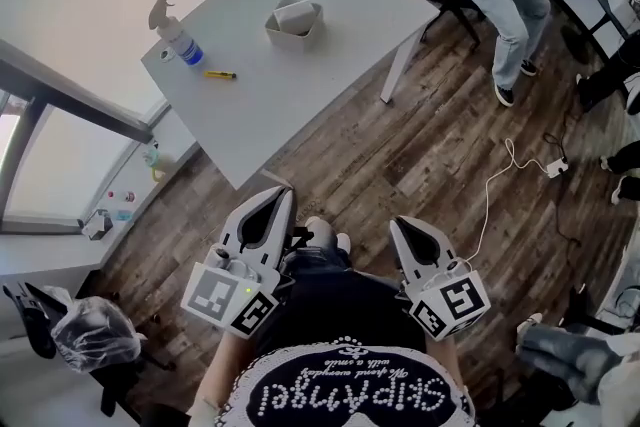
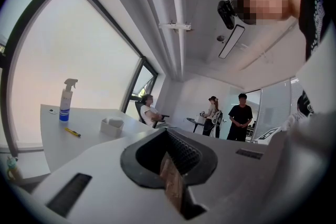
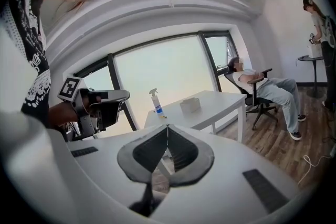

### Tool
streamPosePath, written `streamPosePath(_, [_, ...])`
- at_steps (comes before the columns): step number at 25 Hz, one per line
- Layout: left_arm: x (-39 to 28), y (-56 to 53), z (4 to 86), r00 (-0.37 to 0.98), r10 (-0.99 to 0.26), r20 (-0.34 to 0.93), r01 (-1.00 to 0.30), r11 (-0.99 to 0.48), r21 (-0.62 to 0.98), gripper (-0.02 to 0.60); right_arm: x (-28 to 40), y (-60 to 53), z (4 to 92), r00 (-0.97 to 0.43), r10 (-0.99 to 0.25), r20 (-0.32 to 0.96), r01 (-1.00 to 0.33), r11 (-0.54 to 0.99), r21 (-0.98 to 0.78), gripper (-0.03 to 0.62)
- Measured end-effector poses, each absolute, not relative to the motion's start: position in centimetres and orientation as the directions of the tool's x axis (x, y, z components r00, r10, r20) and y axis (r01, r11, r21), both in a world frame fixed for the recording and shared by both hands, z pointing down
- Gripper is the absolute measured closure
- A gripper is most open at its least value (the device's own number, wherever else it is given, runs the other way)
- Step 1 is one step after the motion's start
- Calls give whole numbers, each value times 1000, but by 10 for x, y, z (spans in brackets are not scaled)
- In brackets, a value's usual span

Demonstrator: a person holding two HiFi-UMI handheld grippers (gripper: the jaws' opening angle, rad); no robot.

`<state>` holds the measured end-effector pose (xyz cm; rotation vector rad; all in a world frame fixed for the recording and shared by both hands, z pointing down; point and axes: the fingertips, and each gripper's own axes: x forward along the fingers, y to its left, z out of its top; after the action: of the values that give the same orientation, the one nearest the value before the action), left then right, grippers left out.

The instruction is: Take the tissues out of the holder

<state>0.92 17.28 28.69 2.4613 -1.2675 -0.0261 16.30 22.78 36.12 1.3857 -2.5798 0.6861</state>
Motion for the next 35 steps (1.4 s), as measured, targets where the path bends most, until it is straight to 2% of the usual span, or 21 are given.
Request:
streamPosePath(16, [14, 113, 295, 654, -740, 157, -731, -567, 379, 580, 170, 184, 363, -482, -797, 365, -872, 395, -288, 582])
streamPosePath(35, [-44, 46, 302, 576, -800, 166, -775, -470, 422, 580, 114, 105, 356, -574, -708, 411, -819, 498, -285, 582])
